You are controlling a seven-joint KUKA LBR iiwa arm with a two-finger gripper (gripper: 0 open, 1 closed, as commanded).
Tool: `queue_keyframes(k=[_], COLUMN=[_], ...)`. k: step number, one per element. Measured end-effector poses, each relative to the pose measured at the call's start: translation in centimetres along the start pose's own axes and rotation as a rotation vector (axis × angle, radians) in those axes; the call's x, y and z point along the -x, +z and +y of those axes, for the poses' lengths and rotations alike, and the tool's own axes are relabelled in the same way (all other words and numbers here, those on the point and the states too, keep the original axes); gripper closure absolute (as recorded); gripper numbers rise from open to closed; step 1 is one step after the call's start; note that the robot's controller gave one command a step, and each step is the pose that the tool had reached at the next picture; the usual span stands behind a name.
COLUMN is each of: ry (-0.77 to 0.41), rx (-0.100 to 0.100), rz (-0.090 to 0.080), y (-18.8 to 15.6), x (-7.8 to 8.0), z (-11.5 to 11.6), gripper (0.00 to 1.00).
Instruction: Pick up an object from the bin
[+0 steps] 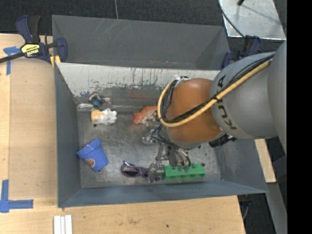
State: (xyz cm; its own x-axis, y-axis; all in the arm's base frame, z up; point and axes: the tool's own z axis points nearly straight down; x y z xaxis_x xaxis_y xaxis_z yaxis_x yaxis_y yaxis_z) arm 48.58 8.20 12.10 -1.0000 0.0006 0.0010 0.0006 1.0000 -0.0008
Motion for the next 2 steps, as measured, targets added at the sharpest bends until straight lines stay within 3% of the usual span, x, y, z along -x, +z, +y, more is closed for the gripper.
queue_keyframes(k=[1, 2], ry=[0.216, -0.016], rx=[0.001, 0.003], rz=[-0.002, -0.023], y=[3.54, 4.49], x=[-0.12, 0.42], z=[0.19, -0.07], gripper=[0.0, 1.0])
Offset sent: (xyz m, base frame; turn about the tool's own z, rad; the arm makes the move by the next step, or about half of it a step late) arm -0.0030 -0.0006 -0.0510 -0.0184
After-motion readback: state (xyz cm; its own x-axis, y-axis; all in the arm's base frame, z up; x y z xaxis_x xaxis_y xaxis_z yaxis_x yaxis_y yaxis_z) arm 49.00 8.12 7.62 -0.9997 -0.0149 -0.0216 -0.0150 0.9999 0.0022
